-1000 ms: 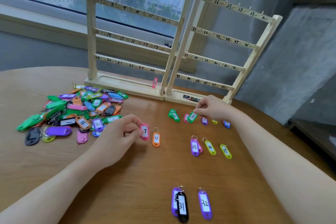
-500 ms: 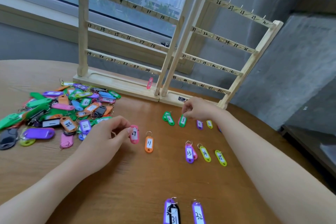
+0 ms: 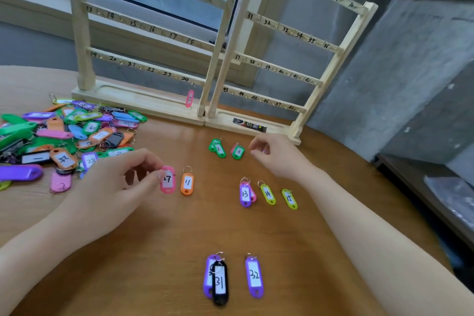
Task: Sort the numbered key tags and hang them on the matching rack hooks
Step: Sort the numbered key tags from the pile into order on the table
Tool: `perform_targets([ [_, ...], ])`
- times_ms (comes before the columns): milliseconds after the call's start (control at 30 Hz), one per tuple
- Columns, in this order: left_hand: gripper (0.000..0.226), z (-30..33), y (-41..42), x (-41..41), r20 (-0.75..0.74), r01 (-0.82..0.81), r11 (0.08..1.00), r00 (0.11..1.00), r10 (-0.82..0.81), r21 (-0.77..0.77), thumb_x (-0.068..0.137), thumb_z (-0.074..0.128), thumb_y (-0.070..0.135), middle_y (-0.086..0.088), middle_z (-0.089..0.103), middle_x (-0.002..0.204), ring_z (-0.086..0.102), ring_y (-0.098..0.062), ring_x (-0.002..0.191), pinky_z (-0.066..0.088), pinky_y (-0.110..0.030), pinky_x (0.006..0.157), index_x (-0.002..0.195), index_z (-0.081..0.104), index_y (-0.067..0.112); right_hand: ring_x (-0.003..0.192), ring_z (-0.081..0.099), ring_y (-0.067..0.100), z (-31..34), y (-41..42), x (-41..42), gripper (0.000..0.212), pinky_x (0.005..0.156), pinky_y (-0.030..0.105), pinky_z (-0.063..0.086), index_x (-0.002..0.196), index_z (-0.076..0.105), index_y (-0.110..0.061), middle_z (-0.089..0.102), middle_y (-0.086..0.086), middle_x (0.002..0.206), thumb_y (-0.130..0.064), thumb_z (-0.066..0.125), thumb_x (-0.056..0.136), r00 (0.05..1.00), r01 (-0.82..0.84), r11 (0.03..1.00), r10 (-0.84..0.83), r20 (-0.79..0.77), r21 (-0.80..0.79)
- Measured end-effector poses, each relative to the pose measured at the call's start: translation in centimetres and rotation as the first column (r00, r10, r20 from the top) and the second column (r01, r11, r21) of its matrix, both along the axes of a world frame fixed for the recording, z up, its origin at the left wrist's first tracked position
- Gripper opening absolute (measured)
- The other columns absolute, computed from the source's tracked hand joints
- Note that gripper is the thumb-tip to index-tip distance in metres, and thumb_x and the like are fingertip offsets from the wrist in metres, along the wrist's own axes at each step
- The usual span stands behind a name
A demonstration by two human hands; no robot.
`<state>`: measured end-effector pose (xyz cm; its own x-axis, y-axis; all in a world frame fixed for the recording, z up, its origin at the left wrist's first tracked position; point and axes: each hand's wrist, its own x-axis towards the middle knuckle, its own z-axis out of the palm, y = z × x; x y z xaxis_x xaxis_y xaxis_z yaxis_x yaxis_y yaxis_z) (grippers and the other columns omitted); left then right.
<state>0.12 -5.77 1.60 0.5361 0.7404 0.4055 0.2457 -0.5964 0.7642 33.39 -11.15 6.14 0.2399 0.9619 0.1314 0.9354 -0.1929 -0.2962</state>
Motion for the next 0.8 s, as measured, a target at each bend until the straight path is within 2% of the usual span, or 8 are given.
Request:
perform_targets([
  [133,0.020,0.3,-0.1,0.3,-0.007,0.047,0.997,0.999,-0.047,-0.058,0.087,0.064,0.060,0.011,0.069,0.074,0.059,-0.017,0.067,0.043,-0.029,0.063,0.092,0.071,0.042,0.071,0.054,0.001,-0.6,-5.2,1.2,0.011,0.068,0.017,0.041,0.092,0.071,-0.025,0.064,-0.015,0.083,-0.019,0.062,0.095,0.999,0.036,0.994,-0.032,-0.031,0.107],
  [200,0.001,0.8,-0.5,1.2,0.021,0.043,0.995,0.999,-0.041,-0.095,0.089,0.073,0.040,0.011,0.071,0.072,0.060,-0.020,0.066,0.042,-0.032,0.064,0.088,0.072,0.041,0.067,0.054,0.007,-0.9,-7.6,1.6,0.011,0.069,0.012,0.039,0.090,0.072,-0.021,0.064,-0.011,0.077,-0.014,0.063,0.093,0.996,0.069,0.984,-0.060,-0.059,0.163],
  [300,0.014,1.8,-2.1,2.8,0.022,0.110,0.993,0.994,-0.109,-0.054,0.086,0.079,0.025,0.009,0.071,0.071,0.056,-0.026,0.065,0.043,-0.032,0.061,0.084,0.074,0.037,0.069,0.056,0.014,-1.7,-11.1,1.8,0.013,0.068,0.015,0.043,0.089,0.071,-0.019,0.066,-0.003,0.080,-0.010,0.064,0.092,0.993,0.080,0.967,-0.057,-0.103,0.241],
  [400,0.015,3.0,-4.3,4.7,0.005,0.203,0.978,0.979,-0.203,-0.049,0.085,0.078,0.016,0.011,0.073,0.071,0.054,-0.015,0.060,0.040,-0.023,0.059,0.078,0.075,0.029,0.071,0.057,0.016,-2.8,-13.9,1.8,0.014,0.068,0.021,0.046,0.090,0.070,-0.021,0.067,-0.003,0.082,-0.009,0.064,0.093,0.995,0.068,0.948,-0.044,-0.085,0.310],
  [467,0.017,3.0,-5.3,6.3,-0.017,0.263,0.963,0.964,-0.265,-0.067,0.085,0.076,0.011,0.011,0.074,0.073,0.055,-0.012,0.060,0.043,-0.025,0.062,0.082,0.073,0.026,0.071,0.058,0.017,-3.1,-15.5,2.2,0.014,0.067,0.023,0.047,0.092,0.071,-0.020,0.067,-0.002,0.082,-0.007,0.065,0.093,0.995,0.084,0.931,-0.057,-0.088,0.355],
  [500,0.017,2.8,-5.7,7.2,-0.035,0.290,0.954,0.955,-0.293,-0.073,0.085,0.075,0.010,0.010,0.075,0.074,0.055,-0.012,0.061,0.043,-0.026,0.061,0.083,0.071,0.026,0.071,0.059,0.017,-3.2,-16.3,2.4,0.015,0.067,0.025,0.047,0.093,0.071,-0.020,0.067,-0.002,0.082,-0.007,0.065,0.093,0.993,0.099,0.922,-0.070,-0.093,0.374],
  [667,0.014,1.9,-7.6,12.1,-0.165,0.341,0.932,0.919,-0.357,-0.120,0.087,0.072,0.015,0.012,0.073,0.071,0.055,0.000,0.057,0.037,-0.010,0.058,0.081,0.068,0.026,0.073,0.061,0.017,-3.4,-20.8,3.6,0.020,0.064,0.029,0.050,0.104,0.068,-0.023,0.066,-0.005,0.086,-0.006,0.062,0.095,0.976,0.214,0.853,-0.174,-0.128,0.475],
  [800,0.012,1.4,-9.1,15.9,-0.264,0.399,0.899,0.861,-0.435,-0.181,0.092,0.069,0.025,0.014,0.071,0.070,0.053,0.005,0.053,0.037,-0.011,0.057,0.081,0.067,0.028,0.076,0.062,0.015,-3.5,-24.8,3.5,0.022,0.063,0.024,0.051,0.106,0.067,-0.026,0.066,-0.012,0.087,-0.007,0.062,0.096,0.973,0.232,0.858,-0.198,-0.122,0.458],
])
